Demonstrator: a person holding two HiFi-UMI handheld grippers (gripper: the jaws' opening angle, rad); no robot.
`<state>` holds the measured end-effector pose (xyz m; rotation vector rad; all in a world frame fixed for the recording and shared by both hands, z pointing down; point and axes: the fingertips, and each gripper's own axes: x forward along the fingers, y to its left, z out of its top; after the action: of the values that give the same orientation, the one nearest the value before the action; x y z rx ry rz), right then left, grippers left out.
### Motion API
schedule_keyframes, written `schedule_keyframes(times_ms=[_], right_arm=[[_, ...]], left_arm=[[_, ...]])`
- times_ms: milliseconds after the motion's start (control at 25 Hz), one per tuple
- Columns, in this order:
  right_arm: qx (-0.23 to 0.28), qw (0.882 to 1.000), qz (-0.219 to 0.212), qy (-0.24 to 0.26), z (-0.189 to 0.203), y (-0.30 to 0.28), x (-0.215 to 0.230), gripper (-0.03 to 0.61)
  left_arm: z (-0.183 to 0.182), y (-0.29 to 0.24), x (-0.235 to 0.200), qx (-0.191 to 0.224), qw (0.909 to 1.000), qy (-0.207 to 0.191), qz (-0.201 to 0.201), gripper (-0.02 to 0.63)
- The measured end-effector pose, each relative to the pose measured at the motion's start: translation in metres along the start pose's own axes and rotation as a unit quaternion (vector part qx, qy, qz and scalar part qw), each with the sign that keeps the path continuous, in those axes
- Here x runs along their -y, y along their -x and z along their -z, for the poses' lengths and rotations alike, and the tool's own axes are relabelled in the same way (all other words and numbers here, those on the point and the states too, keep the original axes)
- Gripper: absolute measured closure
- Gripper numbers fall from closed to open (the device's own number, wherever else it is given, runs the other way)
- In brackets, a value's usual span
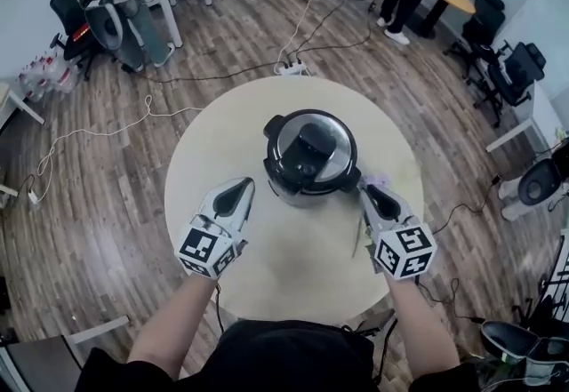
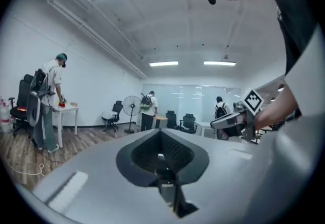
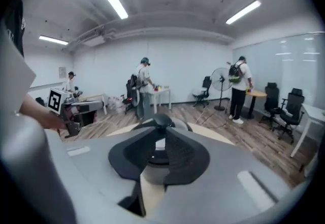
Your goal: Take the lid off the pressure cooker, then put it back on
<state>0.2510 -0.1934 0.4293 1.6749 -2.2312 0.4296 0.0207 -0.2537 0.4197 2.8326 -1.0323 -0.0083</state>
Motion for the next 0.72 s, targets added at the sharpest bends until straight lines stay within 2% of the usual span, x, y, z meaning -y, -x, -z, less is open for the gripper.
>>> schedule_keyframes(times_ms=[120,280,480,720], right_arm=[[0.108,0.993,0.053,-0.012,-0.032,0.032,0.005,0.549],[0.185,0.980,0.075,0.001,-0.058,0.061,-0.006,0.565],[0.230,0.969,0.086,-0.007,-0.064,0.073,-0.009,0.569],[0.234,0.967,0.103,0.011,-0.061,0.078,-0.010,0.572]], left_arm=[[-0.044,0.004,-0.003,0.034,0.9989,-0.021,-0.026,0.612],[-0.089,0.019,0.005,0.059,0.9953,-0.038,-0.068,0.614],[-0.113,0.029,0.025,0.087,0.9907,-0.067,-0.080,0.614],[-0.115,0.030,0.037,0.084,0.9902,-0.077,-0.081,0.614]])
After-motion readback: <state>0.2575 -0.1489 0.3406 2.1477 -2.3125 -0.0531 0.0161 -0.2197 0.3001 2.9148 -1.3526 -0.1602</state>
